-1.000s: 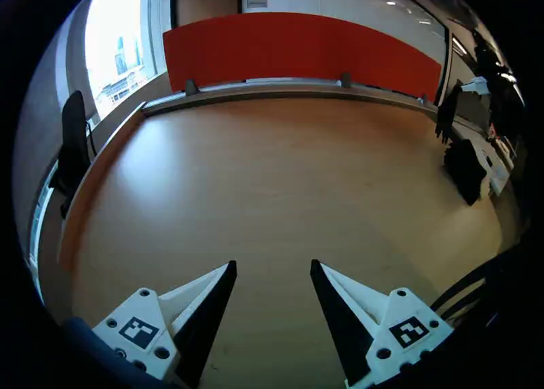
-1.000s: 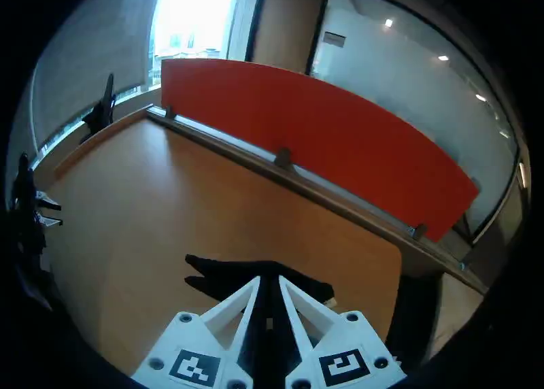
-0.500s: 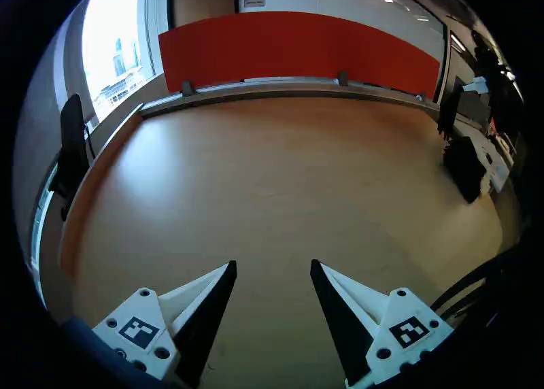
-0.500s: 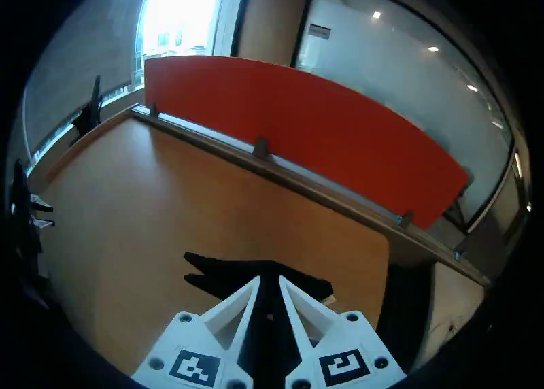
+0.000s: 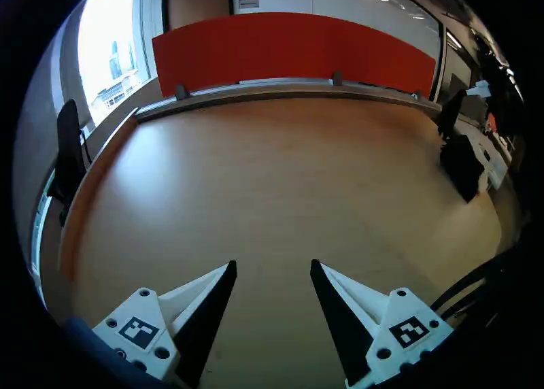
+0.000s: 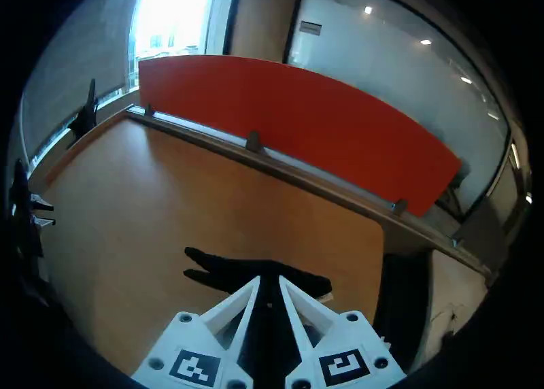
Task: Fold towel
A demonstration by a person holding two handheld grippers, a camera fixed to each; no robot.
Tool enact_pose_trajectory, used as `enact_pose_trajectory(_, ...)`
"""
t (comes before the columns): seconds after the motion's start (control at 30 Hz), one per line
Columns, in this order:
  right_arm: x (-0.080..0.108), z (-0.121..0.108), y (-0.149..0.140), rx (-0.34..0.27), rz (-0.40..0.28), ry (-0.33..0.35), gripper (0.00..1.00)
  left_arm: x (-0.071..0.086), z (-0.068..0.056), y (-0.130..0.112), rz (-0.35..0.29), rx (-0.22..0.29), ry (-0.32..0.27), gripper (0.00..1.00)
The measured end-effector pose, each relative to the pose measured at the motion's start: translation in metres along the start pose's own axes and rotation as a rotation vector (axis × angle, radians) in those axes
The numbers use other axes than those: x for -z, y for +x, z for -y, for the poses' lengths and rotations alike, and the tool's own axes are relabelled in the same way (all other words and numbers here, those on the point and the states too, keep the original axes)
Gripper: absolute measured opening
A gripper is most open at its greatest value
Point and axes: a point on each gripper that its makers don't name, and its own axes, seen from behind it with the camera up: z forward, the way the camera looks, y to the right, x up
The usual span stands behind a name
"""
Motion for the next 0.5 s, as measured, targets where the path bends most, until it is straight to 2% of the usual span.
enact_pose_trajectory(0.5, 0.042, 0.004, -0.083, -0.072, 0.06, -0.013, 0.04, 0.003, -0.018, -0.002, 0.003, -0.023, -0.031, 0.8)
